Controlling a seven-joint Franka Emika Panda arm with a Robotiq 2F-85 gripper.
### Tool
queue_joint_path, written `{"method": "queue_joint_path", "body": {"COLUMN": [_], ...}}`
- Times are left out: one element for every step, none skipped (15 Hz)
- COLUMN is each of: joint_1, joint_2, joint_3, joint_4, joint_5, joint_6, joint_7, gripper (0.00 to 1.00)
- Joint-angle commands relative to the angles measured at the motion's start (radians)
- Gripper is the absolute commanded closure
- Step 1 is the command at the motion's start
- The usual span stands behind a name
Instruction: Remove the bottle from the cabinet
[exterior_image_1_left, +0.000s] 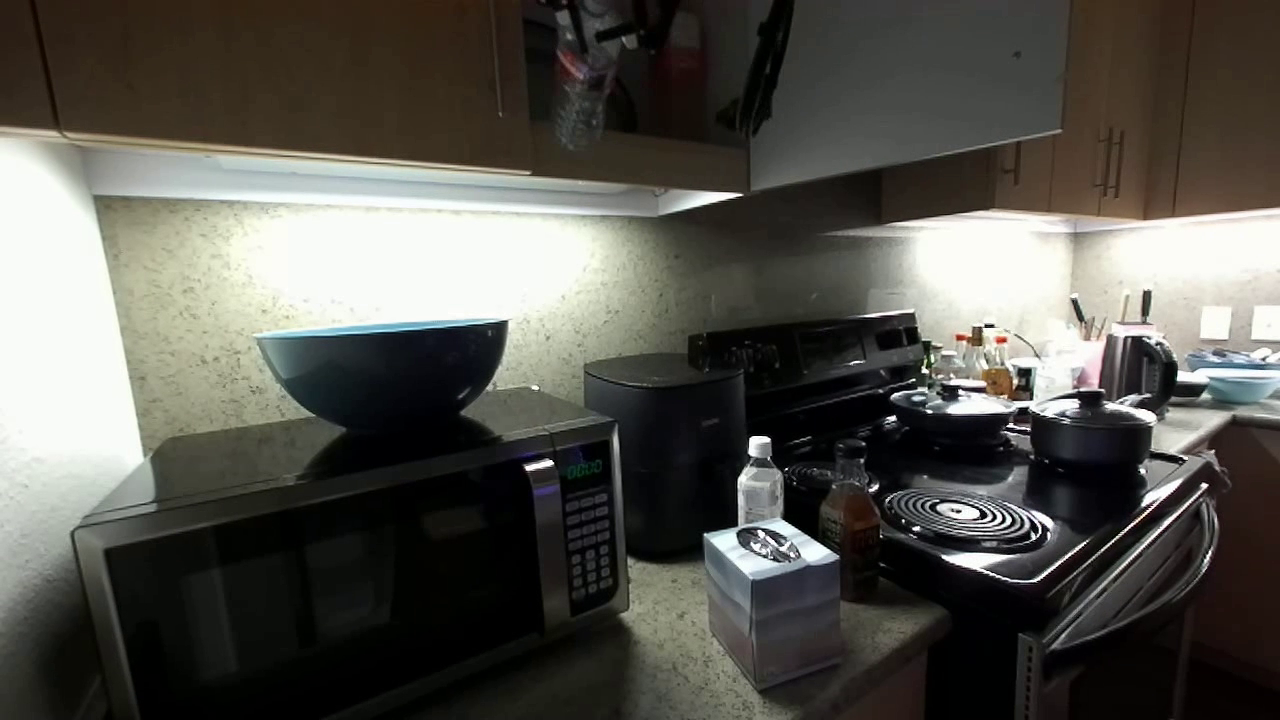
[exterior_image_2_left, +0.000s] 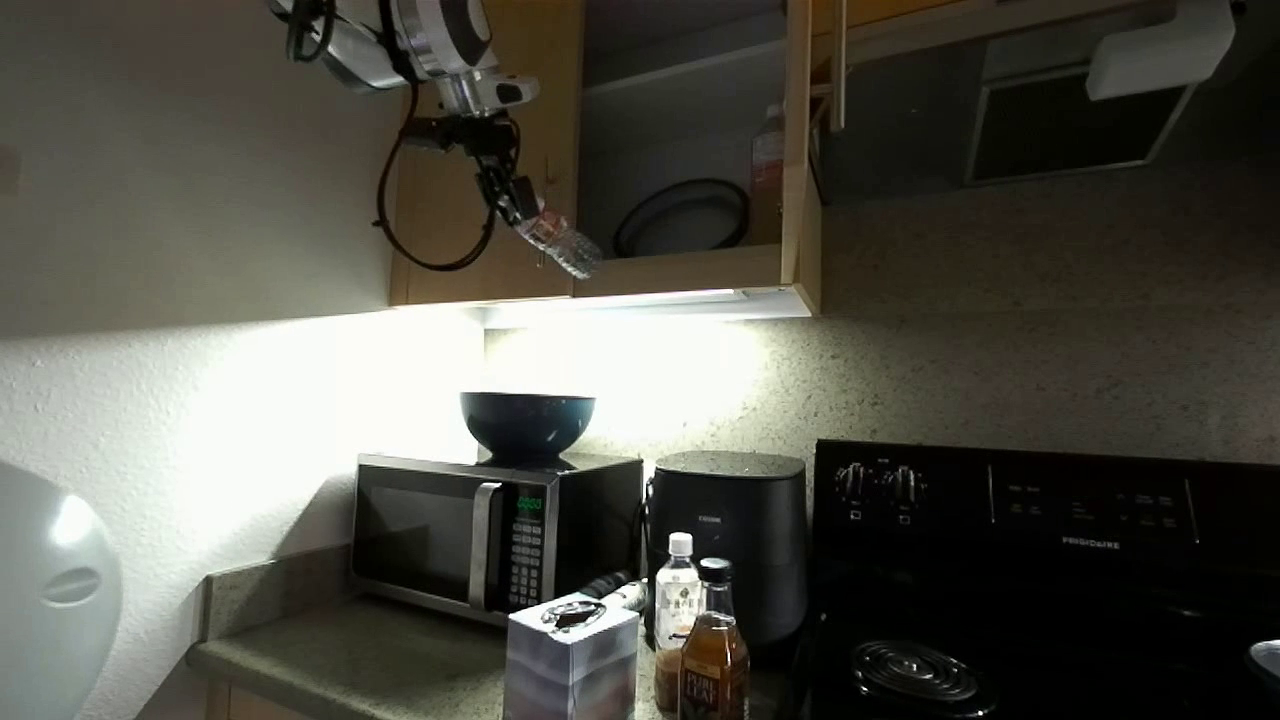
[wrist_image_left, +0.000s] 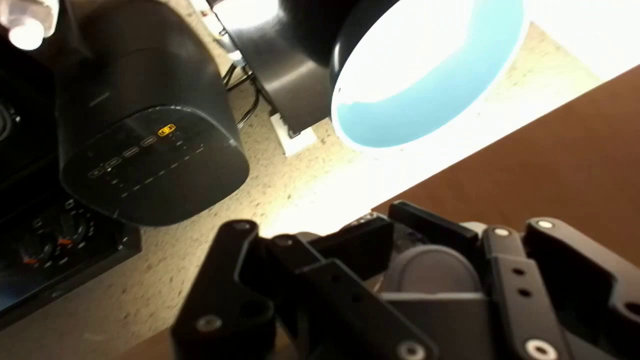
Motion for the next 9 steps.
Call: {"method": "queue_joint_path", "body": {"joint_1": [0.014,0.019,0.017,0.015,0.015,0.015,0.015,0.015,0.015], "joint_2": [-0.057,-0.062,-0.065,-0.021,-0.023,-0.022,-0.021,-0.021,-0.021], "joint_3": [-0.010,-0.014,-0.020,-0.002,-0.003,-0.003,-0.003,-0.003,-0.003], "joint_4": [-0.096,-0.108,-0.118,-0.053,-0.059,-0.058,-0.058,-0.058,-0.058], "joint_5": [0.235,0.308,0.381,0.272,0.286,0.284,0.283,0.283,0.283], "joint_6": [0.049,0.040,0.013,0.012,0.012,0.012,0.012,0.012,0.012], "joint_7": [-0.096,-0.125,-0.145,-0.086,-0.093,-0.093,-0.093,-0.093,-0.093], "gripper": [0.94,0.95,0.95,0.96,0.95,0.96,0.96,0.96,0.96]}}
